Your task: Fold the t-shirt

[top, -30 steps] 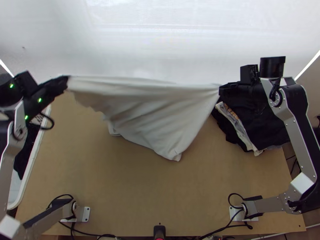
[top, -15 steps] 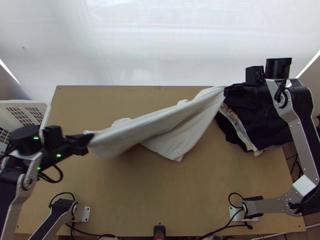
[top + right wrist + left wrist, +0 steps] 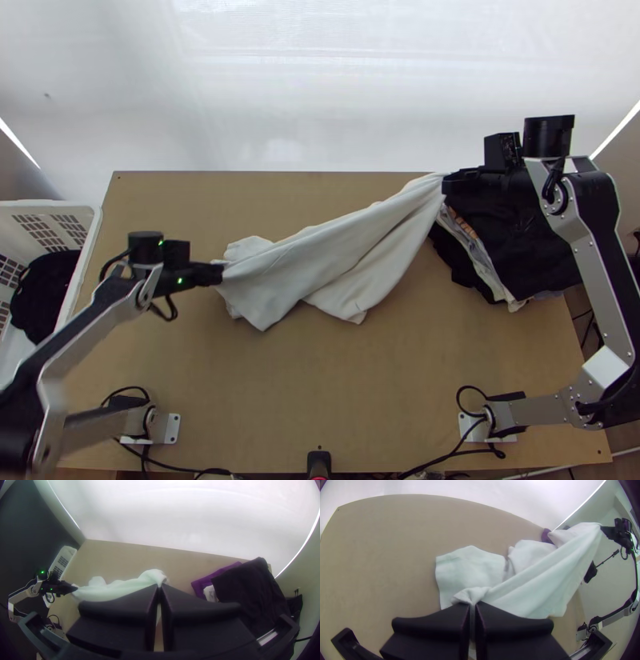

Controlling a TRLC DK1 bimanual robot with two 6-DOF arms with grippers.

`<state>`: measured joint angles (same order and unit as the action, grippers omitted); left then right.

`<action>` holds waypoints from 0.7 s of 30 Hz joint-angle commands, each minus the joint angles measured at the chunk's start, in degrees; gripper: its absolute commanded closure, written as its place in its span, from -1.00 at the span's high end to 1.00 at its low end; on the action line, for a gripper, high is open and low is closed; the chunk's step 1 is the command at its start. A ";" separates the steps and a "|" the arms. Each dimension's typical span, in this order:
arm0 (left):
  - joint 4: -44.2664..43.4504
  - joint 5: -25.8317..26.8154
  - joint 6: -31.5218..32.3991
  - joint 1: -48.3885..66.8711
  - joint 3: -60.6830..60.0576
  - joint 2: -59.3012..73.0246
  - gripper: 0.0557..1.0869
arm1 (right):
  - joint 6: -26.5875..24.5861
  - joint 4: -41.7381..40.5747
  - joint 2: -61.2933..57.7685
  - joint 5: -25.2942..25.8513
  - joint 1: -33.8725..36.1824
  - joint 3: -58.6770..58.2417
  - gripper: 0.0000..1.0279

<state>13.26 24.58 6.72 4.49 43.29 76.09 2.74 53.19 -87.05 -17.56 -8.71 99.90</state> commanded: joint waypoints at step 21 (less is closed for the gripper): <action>5.64 -0.85 5.50 -5.19 16.21 0.81 0.88 | 0.33 -0.63 1.97 0.07 -5.18 -3.04 -0.94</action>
<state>8.29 23.53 12.95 -0.56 59.07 86.83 3.16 52.77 -85.58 -17.39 -13.13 97.51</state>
